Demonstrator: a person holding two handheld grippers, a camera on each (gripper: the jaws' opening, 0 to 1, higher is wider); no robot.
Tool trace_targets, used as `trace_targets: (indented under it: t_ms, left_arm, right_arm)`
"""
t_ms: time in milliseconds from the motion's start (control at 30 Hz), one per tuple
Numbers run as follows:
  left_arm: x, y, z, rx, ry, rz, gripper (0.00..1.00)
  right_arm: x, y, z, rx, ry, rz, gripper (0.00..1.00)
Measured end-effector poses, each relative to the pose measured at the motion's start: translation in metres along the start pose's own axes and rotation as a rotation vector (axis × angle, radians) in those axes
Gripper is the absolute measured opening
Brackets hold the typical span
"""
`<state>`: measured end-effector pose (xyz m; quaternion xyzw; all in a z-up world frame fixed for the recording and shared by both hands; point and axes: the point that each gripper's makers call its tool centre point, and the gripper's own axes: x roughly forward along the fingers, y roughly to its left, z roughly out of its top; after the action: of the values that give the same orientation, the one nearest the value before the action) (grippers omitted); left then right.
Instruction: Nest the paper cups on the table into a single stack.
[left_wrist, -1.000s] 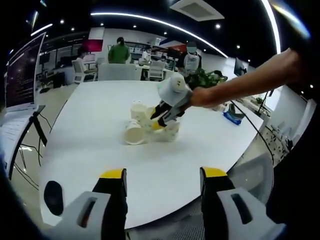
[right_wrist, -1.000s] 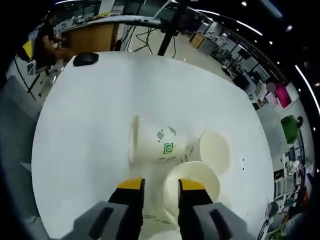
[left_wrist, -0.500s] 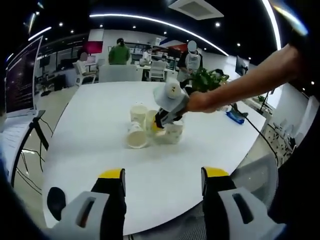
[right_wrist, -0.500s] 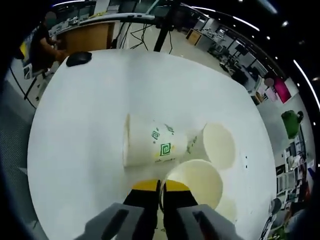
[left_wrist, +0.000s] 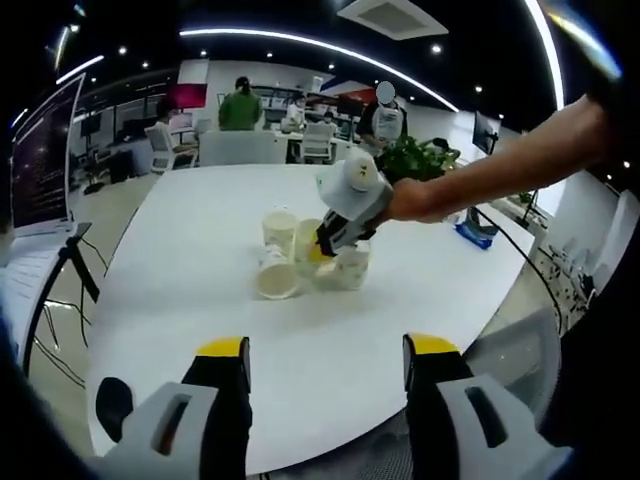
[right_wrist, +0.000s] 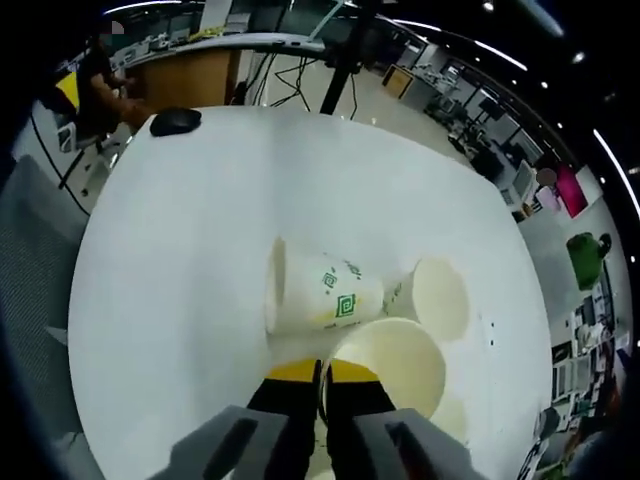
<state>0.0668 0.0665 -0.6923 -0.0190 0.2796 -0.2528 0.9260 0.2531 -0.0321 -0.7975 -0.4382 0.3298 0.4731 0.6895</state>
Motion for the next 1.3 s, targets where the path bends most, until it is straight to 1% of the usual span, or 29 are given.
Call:
trace_targets:
  t_ms: [67, 200, 333, 367, 400, 467, 533, 700, 767, 800, 900, 1100, 1300]
  left_arm:
    - [0.000, 0.002, 0.003, 0.023, 0.000, 0.014, 0.61]
    - [0.001, 0.003, 0.009, 0.031, -0.013, 0.017, 0.62]
    - [0.001, 0.004, 0.010, 0.039, -0.016, 0.016, 0.62]
    - [0.002, 0.003, 0.011, 0.046, -0.017, 0.013, 0.62]
    - [0.003, 0.003, 0.011, 0.052, -0.015, 0.012, 0.62]
    - [0.005, 0.003, 0.012, 0.066, -0.015, 0.014, 0.62]
    - [0.006, 0.005, 0.014, 0.077, -0.018, 0.017, 0.63]
    - [0.006, 0.004, 0.018, 0.087, -0.027, 0.019, 0.63]
    - [0.006, 0.003, 0.018, 0.088, -0.029, 0.018, 0.63]
    - [0.006, 0.002, 0.018, 0.088, -0.029, 0.016, 0.63]
    - [0.007, 0.001, 0.017, 0.086, -0.029, 0.012, 0.63]
    - [0.006, 0.003, 0.015, 0.088, -0.031, 0.017, 0.63]
    - [0.006, 0.005, 0.015, 0.085, -0.032, 0.023, 0.63]
  right_arm:
    - [-0.001, -0.002, -0.001, -0.006, 0.001, -0.001, 0.00]
    - [-0.003, 0.001, -0.002, -0.001, -0.003, 0.006, 0.00]
    - [-0.004, 0.003, -0.001, -0.002, -0.007, 0.007, 0.00]
    - [-0.008, 0.007, 0.001, -0.011, -0.006, 0.008, 0.00]
    - [-0.007, 0.004, 0.001, -0.013, -0.007, 0.010, 0.00]
    - [-0.008, 0.006, 0.001, -0.015, -0.011, 0.011, 0.00]
    - [-0.013, 0.012, 0.001, -0.014, -0.016, 0.013, 0.00]
    - [-0.015, 0.023, 0.002, -0.037, -0.017, 0.022, 0.00]
    - [-0.017, 0.029, 0.004, -0.046, -0.022, 0.024, 0.00]
    - [-0.020, 0.037, 0.004, -0.051, -0.019, 0.024, 0.00]
    - [-0.023, 0.047, 0.002, -0.061, -0.016, 0.033, 0.00]
    - [-0.029, 0.069, -0.004, -0.037, -0.013, 0.059, 0.00]
    - [-0.034, 0.081, -0.011, -0.026, -0.007, 0.073, 0.00]
